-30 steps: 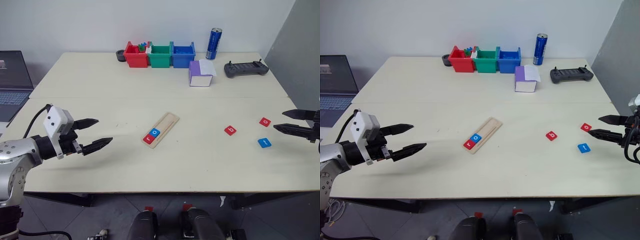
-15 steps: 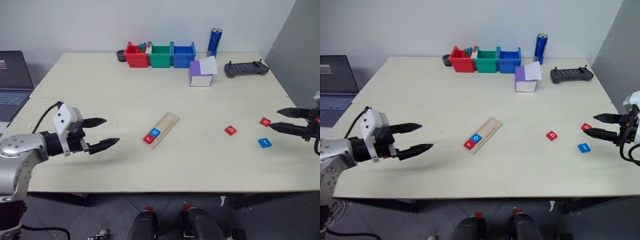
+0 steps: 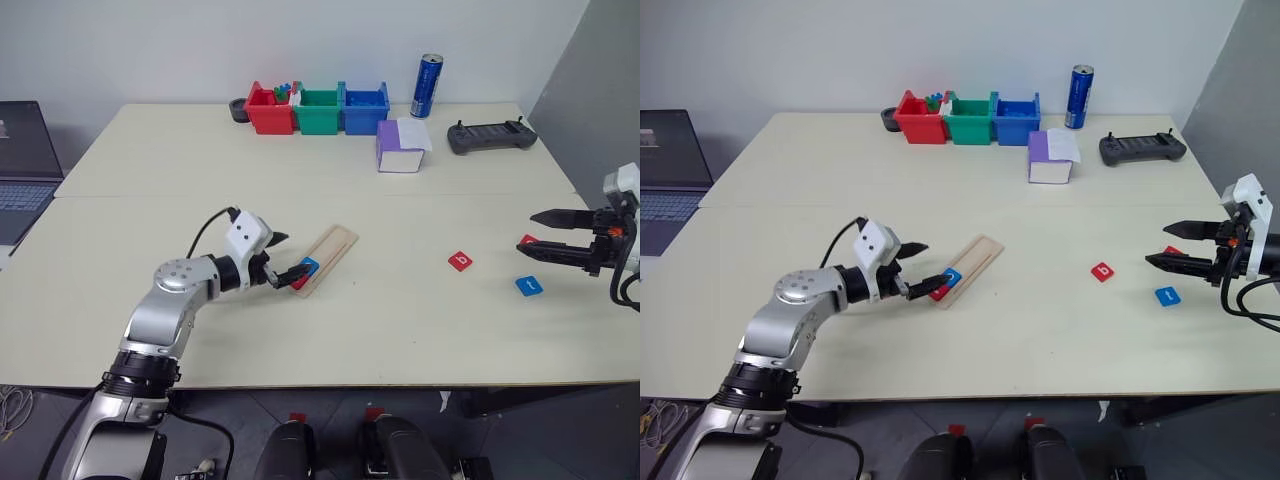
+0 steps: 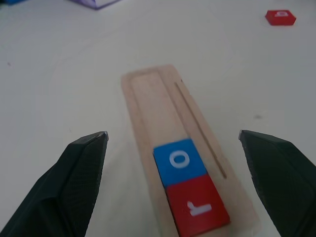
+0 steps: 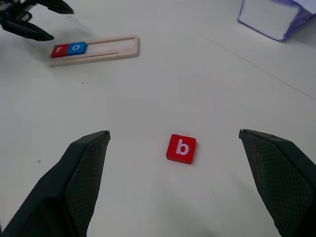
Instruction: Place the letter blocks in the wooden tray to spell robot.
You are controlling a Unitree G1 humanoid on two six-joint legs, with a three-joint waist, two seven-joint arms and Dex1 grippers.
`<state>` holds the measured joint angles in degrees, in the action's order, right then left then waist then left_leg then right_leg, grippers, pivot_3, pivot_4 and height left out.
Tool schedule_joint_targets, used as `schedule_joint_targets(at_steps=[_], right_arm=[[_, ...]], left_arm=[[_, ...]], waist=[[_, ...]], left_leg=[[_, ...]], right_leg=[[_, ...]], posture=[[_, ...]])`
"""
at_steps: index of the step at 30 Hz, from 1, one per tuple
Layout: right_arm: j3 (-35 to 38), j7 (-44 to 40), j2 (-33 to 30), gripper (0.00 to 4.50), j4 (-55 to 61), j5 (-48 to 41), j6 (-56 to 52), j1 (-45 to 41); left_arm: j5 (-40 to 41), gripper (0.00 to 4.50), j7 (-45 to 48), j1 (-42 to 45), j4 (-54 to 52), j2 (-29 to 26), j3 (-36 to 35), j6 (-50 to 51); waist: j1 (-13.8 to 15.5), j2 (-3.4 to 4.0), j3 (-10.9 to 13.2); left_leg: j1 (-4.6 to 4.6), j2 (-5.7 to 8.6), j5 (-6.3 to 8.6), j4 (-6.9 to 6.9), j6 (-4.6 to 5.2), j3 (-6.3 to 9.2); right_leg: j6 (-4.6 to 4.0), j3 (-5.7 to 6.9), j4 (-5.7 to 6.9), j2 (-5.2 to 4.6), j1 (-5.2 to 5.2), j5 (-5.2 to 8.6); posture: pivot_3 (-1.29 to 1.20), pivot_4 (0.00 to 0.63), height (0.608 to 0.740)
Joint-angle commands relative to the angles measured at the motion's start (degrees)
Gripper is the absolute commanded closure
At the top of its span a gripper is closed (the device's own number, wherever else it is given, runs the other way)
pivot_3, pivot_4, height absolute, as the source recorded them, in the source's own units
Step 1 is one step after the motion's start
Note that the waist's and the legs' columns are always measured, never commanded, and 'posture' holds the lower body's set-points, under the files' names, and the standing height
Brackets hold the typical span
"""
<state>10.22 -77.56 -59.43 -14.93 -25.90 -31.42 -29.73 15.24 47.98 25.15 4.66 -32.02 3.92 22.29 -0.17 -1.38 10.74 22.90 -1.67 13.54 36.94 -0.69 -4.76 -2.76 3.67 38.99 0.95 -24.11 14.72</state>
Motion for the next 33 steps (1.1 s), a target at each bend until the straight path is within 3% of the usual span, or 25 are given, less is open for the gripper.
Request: schedule_joint_targets(at_steps=[1, 11, 22, 33], right_arm=[[0.79, 0.91, 1.1, 0.05, 6.81, -2.82, -2.62, 0.85], [-0.84, 3.87, 5.23, 0.05, 18.02, -6.54, -8.33, 5.13], [-1.75, 7.17, 8.17, 0.05, 22.01, -8.29, -10.5, 5.79], [-2.44, 7.9, 8.51, 0.05, 21.3, -7.68, -9.98, 6.06]], left_arm=[[-0.41, 0.0, -1.01, 1.16, -2.54, 0.76, 0.5, 1.76], [-2.67, 0.0, -7.42, -1.69, -7.85, 3.99, 3.35, 10.4], [-6.0, 0.0, -17.37, -3.69, -7.68, 10.44, 3.44, 11.86], [-5.46, 0.0, -18.37, -5.46, -10.93, 8.77, 1.28, 12.97]], waist=[[0.05, 0.0, 0.0], [0.09, -0.01, 0.0], [0.14, -0.02, -0.02], [0.08, -0.02, -0.02]], left_leg=[[0.0, 0.01, 0.0, 0.03, 0.01, 0.0], [0.03, 0.03, 0.0, 0.06, 0.02, -0.02], [0.01, 0.04, 0.0, 0.08, 0.03, 0.0], [-0.01, 0.03, 0.0, 0.06, 0.03, 0.0]], right_leg=[[0.0, -0.02, 0.0, 0.0, 0.02, 0.0], [0.08, -0.07, -0.04, -0.02, 0.04, -0.05], [0.09, -0.06, -0.02, -0.02, 0.06, -0.05], [0.09, -0.05, -0.02, -0.01, 0.05, -0.05]], posture=[[0.0, 0.15, 0.74], [0.0, 0.15, 0.74], [0.0, 0.15, 0.74], [0.0, 0.15, 0.74]])
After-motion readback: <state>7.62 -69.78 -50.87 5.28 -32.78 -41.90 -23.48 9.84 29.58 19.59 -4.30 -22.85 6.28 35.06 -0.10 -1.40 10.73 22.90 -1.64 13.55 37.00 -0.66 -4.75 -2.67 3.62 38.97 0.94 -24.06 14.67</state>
